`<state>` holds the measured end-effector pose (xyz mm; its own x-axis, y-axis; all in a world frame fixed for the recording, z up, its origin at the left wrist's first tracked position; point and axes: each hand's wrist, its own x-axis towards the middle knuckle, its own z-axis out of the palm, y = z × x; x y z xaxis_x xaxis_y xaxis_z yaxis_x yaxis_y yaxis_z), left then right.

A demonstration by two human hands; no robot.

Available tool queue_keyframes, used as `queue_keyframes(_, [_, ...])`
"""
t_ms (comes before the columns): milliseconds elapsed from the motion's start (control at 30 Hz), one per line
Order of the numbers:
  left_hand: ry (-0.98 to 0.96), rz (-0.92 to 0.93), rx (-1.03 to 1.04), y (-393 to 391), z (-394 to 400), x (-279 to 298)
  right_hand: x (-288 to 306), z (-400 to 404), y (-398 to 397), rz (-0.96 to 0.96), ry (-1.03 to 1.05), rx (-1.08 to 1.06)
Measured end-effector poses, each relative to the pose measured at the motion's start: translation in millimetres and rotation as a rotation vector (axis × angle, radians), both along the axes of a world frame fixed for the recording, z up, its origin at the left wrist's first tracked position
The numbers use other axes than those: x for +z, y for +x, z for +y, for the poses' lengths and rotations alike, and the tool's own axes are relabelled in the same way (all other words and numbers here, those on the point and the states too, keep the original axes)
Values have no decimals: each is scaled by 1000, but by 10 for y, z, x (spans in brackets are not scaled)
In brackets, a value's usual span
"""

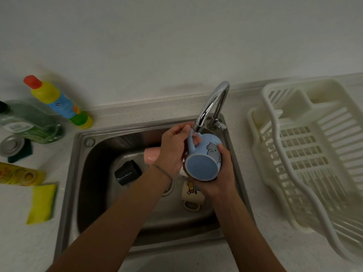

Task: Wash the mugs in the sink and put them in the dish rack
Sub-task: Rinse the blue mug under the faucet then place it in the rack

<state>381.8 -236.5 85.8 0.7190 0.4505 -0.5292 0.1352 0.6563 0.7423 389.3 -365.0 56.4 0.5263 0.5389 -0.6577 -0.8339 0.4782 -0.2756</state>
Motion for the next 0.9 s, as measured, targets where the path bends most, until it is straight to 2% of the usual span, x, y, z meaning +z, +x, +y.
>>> queue_keyframes(167, [213,-27,-169,-112,2,-67,-13,31,86,14,-8,-10])
queue_keyframes(233, [210,-32,-158,-150,55,-83,-40,8,134,-24,-21,16])
queue_keyframes(300, [214,41,-110,-166,60,-41,-48,-11,146,-86,-34,72])
queue_keyframes(367, [167,153,-118,-182,-4,9,-55,-2,159,-205,-47,165])
queue_keyframes(400, [72,179,-126,-185,-50,46,-86,17,179,-277,-76,207])
queue_keyframes(467, [-97,171,-120,-207,-106,79,-122,70,214,-401,-148,299])
queue_keyframes(533, [-160,142,-74,-251,-113,86,-159,104,252,-503,-250,326])
queue_keyframes(633, [-125,87,-39,-335,-85,66,-175,159,268,-675,-427,301])
queue_keyframes(833, [-85,113,51,-336,-116,43,-146,280,203,-1001,-634,264])
queue_keyframes(900, [-22,136,45,-346,-131,32,-146,319,136,-1083,-765,313])
